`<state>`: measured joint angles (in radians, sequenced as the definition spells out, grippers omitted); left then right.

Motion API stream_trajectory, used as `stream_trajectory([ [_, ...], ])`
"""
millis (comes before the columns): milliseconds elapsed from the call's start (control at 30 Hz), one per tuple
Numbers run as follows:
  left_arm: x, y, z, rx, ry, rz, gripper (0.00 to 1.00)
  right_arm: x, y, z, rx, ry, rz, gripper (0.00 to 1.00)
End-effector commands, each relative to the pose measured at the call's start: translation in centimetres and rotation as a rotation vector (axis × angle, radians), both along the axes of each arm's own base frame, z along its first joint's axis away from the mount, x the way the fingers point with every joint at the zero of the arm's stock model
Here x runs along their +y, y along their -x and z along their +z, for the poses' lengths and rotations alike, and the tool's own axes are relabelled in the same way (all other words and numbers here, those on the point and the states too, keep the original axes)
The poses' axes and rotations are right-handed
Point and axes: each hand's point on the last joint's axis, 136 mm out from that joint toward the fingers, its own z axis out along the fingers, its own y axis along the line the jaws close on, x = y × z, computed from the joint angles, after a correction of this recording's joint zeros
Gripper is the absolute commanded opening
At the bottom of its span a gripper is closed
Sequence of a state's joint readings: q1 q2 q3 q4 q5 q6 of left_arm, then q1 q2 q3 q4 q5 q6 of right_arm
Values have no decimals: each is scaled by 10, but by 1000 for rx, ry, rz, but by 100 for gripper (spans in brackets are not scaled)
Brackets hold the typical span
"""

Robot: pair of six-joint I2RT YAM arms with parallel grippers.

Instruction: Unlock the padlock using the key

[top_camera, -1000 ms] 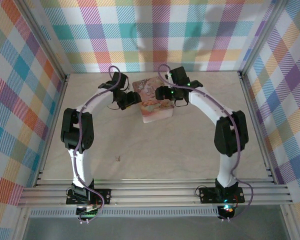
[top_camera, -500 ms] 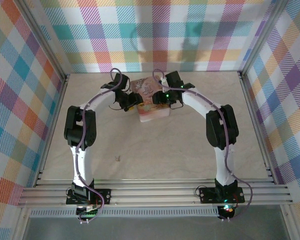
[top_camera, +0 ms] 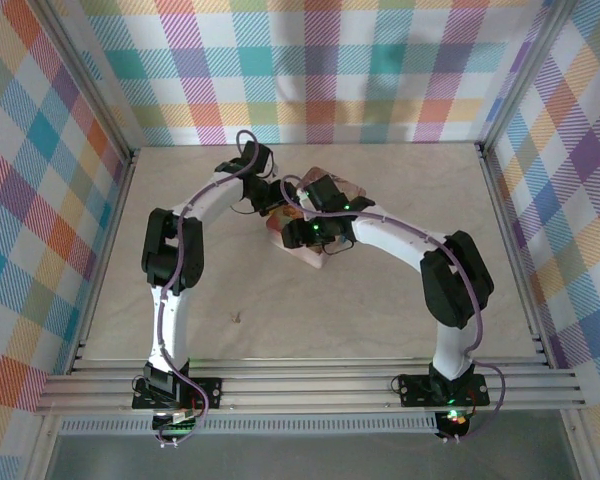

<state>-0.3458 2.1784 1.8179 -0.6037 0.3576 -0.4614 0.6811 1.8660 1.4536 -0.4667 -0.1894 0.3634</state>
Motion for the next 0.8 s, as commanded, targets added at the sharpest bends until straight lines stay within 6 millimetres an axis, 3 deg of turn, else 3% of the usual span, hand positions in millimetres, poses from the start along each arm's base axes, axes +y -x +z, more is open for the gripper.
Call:
stream_trajectory([
  [0, 8, 3, 8, -17, -65, -9, 59, -19, -19, 54, -118, 35, -46, 60],
  [100, 17, 8, 20, -51, -85, 15, 59, -39, -45, 62, -161, 101, -79, 62],
  [400, 43, 52, 50, -105, -50, 92, 64, -104, -113, 39, -102, 206, -179, 76],
  [567, 23, 83, 35, -40, 136, 140, 64, -114, -149, 29, -88, 193, -149, 83],
  [767, -34, 100, 26, 5, 281, 98, 64, -109, -182, 4, -80, 228, -96, 84],
])
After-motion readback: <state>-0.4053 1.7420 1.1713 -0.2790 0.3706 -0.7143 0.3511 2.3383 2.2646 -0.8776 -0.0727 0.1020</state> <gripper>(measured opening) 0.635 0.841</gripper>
